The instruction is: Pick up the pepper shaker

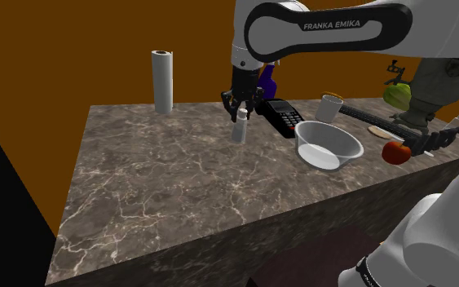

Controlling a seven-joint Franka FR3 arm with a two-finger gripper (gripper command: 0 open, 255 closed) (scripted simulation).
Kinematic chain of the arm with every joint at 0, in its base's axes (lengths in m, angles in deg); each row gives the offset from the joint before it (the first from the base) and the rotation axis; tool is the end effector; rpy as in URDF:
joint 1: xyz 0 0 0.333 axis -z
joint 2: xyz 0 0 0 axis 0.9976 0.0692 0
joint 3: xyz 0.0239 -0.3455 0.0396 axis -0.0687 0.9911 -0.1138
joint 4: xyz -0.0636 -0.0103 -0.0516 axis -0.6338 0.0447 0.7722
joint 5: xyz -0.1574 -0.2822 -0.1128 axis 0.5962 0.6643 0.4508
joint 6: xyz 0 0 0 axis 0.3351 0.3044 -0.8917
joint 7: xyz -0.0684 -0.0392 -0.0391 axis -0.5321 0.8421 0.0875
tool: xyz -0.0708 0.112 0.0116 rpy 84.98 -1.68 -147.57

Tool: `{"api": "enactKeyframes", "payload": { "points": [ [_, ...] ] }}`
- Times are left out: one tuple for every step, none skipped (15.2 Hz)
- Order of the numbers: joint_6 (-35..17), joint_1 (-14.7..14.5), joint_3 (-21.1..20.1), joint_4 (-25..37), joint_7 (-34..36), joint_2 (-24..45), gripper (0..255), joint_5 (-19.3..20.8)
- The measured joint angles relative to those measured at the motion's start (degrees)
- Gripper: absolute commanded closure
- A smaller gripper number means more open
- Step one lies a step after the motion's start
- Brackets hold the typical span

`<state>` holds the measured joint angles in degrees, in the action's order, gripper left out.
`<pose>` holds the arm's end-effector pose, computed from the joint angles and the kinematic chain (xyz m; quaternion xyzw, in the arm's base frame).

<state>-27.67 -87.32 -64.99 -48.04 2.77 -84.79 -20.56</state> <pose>0.4884 0.1204 0.5598 0.9903 -0.1239 0.0164 0.0600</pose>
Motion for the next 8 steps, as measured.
{"api": "enactKeyframes", "payload": {
  "points": [
    [-0.01,0.00,0.00,0.00,0.00,0.00,255,0.00],
    [0.00,-0.01,-0.01,-0.01,0.00,-0.02,255,-0.01],
    [0.46,-0.01,-0.01,0.41,-0.04,0.03,255,-0.02],
    [0.99,-0.02,-0.02,0.95,-0.07,0.08,255,-0.03],
    [1.73,-0.03,-0.03,1.82,-0.13,0.22,255,0.00],
    [2.34,-0.03,-0.03,2.33,-0.21,0.13,255,-0.04],
    [3.08,-0.03,-0.03,2.95,-0.31,-0.01,255,-0.09],
    [3.77,0.00,-0.01,3.67,-0.44,0.01,255,-0.09]
  ]
}}
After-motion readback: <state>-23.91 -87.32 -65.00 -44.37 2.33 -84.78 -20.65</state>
